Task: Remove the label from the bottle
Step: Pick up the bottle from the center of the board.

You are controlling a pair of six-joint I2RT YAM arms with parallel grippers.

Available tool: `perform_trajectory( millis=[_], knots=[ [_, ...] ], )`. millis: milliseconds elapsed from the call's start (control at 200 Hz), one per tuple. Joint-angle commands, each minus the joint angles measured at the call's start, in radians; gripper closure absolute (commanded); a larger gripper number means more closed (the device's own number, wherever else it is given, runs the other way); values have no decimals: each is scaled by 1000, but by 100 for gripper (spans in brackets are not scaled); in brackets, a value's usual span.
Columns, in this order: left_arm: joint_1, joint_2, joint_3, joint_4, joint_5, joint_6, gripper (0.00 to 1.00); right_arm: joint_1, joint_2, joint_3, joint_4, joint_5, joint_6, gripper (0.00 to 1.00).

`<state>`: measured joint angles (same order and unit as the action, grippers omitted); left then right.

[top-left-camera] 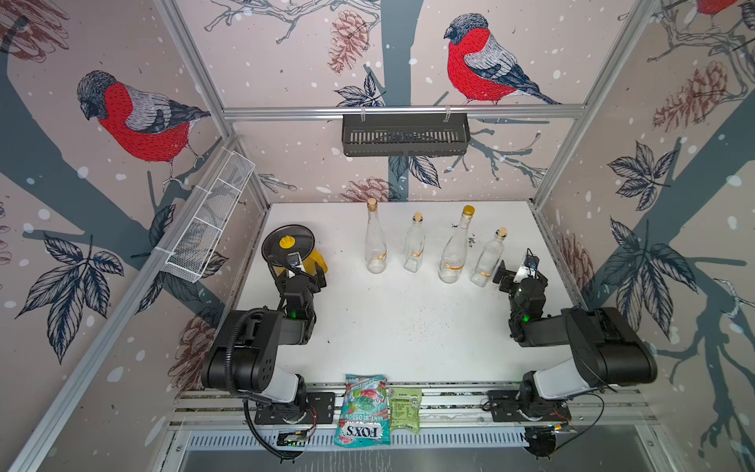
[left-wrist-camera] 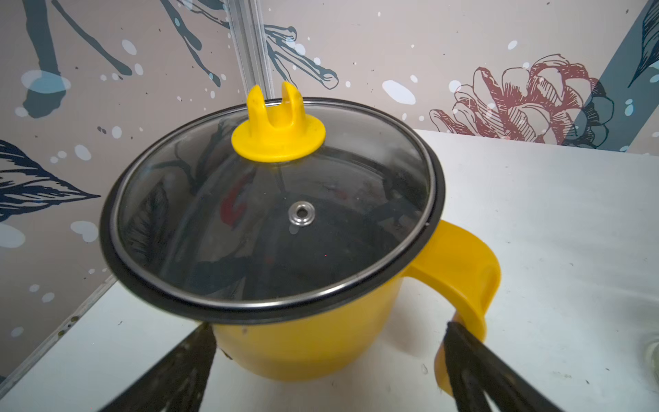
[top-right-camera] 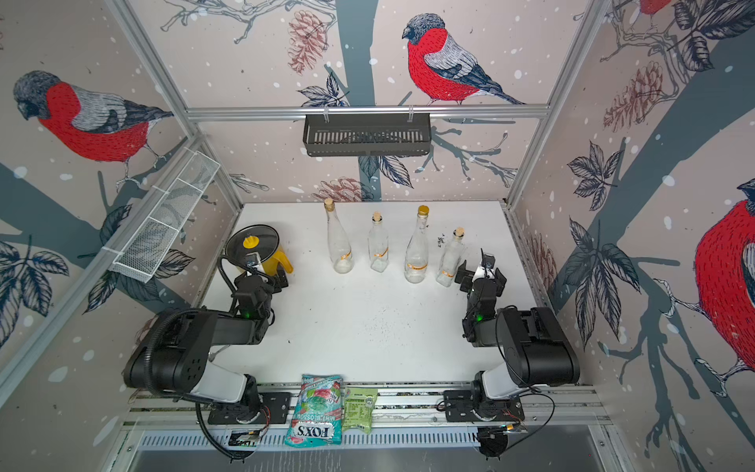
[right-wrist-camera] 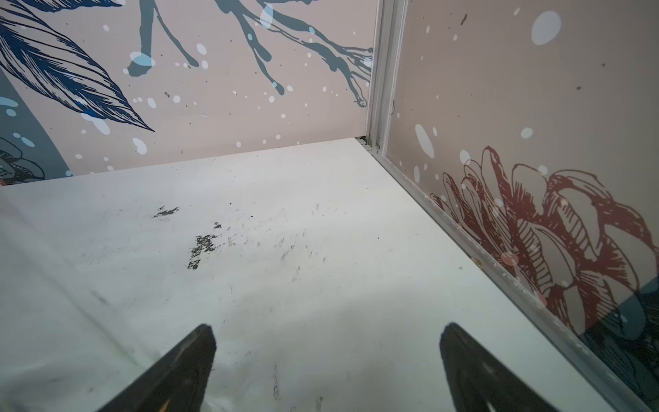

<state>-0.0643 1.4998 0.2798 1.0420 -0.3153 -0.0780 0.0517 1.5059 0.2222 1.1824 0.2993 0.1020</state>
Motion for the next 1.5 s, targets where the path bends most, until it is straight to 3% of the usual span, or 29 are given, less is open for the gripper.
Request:
perform_trajectory(
  millis=[0,645,715,860,935,1026,1221,1346,1496],
  knots=[
    [3,-3,3,66,9,9,1,0,1,5,39,16,-4,0],
    [3,-4,2,68,11,9,3,5,2,7,39,21,-5,1],
    [2,-12,-1,66,120,55,3,4,2,6,38,21,-5,0],
    [-6,-98,-13,27,105,64,3,5,2,6,39,21,-5,1],
    [-49,-160,33,-112,13,60,3,5,3,6,39,22,-5,0],
    [-133,-199,42,-158,-128,70,3,5,2,6,39,21,-5,0],
    [-232,-339,77,-375,-358,-45,2,5,2,7,39,20,-6,0],
    [-267,-459,87,-536,-402,-154,2,3,2,6,40,19,-4,1],
    [-316,-561,157,-876,-436,-354,2,-4,-1,2,42,6,-1,0]
  ],
)
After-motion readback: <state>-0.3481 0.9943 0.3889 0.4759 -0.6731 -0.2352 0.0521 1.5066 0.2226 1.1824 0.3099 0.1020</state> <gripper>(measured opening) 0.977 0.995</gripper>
